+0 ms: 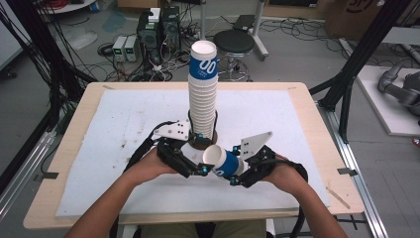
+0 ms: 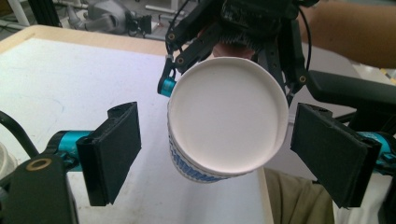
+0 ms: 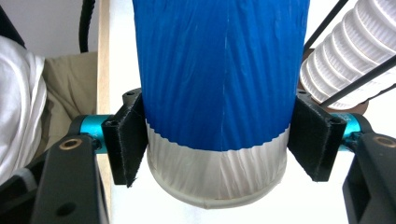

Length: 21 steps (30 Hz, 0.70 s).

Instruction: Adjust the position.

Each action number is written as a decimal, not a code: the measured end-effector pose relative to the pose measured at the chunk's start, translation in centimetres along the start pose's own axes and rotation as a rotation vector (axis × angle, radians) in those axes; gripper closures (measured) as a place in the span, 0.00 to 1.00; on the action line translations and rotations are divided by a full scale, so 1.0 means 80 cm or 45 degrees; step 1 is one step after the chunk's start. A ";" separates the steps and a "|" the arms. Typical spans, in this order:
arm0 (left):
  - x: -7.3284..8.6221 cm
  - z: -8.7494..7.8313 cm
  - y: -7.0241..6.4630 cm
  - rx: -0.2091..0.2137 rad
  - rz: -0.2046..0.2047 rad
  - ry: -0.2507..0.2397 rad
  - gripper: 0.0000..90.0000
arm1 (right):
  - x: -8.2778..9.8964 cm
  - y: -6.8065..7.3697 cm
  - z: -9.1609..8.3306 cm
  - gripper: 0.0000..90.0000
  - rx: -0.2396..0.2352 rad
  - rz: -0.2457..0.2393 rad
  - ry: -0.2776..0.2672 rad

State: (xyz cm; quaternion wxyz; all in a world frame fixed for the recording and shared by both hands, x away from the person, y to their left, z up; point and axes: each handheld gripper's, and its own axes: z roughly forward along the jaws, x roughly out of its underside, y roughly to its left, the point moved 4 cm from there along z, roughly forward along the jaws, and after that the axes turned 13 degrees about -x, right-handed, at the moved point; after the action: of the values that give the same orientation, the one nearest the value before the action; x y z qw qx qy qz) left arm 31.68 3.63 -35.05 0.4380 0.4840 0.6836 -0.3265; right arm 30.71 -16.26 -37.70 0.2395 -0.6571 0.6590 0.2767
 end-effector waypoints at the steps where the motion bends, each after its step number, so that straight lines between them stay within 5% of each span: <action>1: 0.000 0.002 -0.001 0.003 0.004 0.012 0.18 | -0.001 0.001 0.001 0.32 -0.005 -0.004 0.015; 12: 0.005 0.019 -0.008 0.041 0.050 0.118 0.19 | -0.009 0.004 0.008 0.32 -0.050 -0.033 0.155; 21: 0.011 0.023 -0.012 0.102 0.082 0.191 0.31 | -0.010 0.006 0.010 0.32 -0.078 -0.038 0.254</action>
State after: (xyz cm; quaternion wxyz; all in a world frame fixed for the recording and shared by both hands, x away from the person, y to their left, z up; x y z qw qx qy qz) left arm 31.15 2.06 -36.55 0.3762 0.5461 0.6850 -0.3019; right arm 30.24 -15.14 -37.74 0.1567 -0.6982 0.6608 0.2265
